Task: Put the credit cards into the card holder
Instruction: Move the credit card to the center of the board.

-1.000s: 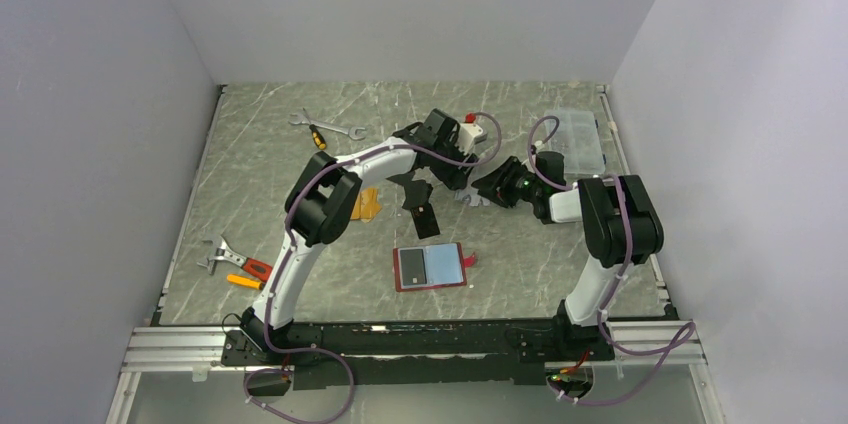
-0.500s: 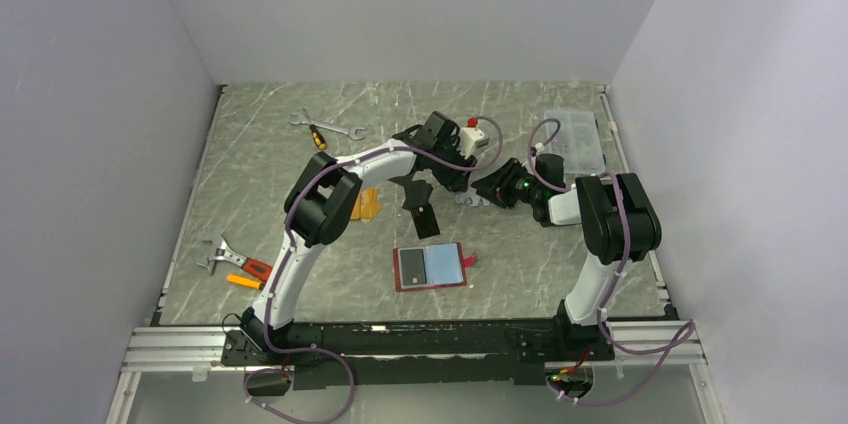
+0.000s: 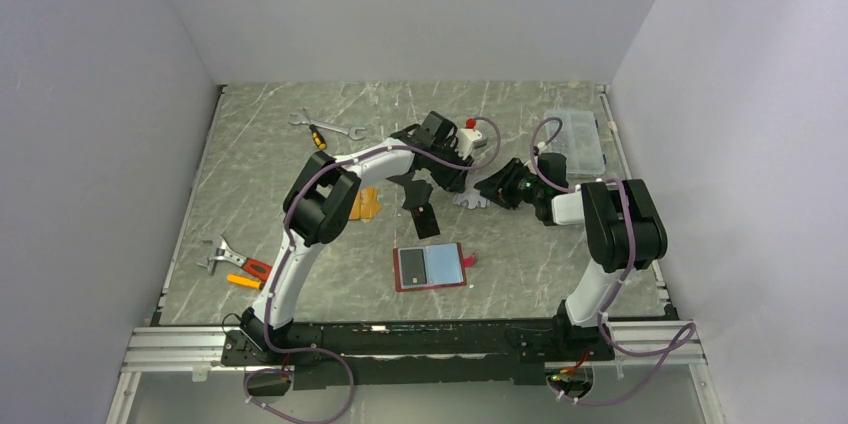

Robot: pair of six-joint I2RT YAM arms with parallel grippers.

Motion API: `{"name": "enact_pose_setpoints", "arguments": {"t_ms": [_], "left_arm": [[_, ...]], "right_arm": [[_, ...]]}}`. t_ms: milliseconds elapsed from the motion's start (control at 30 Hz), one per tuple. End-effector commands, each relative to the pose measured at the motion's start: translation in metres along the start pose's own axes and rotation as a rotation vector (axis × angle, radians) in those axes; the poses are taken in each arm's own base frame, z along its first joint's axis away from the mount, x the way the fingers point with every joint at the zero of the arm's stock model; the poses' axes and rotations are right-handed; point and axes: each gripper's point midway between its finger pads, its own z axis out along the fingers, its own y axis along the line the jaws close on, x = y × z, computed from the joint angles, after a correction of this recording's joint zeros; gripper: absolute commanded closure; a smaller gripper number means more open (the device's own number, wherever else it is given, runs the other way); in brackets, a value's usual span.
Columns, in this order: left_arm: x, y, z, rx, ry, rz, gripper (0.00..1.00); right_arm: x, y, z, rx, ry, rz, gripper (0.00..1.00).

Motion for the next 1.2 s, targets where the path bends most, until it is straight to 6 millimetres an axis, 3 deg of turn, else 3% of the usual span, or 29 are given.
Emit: {"name": "enact_pose_setpoints", "arguments": {"t_ms": [0, 767, 1167], "left_arm": [[0.02, -0.013, -0.002, 0.038, 0.064, -0.044, 0.65], [0.027, -0.039, 0.002, 0.19, 0.08, -0.195, 0.69], [0.026, -0.049, 0.001, 0.238, 0.055, -0.225, 0.7]], "right_arm": [[-0.01, 0.01, 0.0, -0.029, -0.018, -0.041, 0.62], [0.01, -0.007, 0.013, -0.025, 0.017, 0.023, 0.62], [0.015, 0.011, 0.01, -0.141, 0.021, 0.049, 0.63]]}}
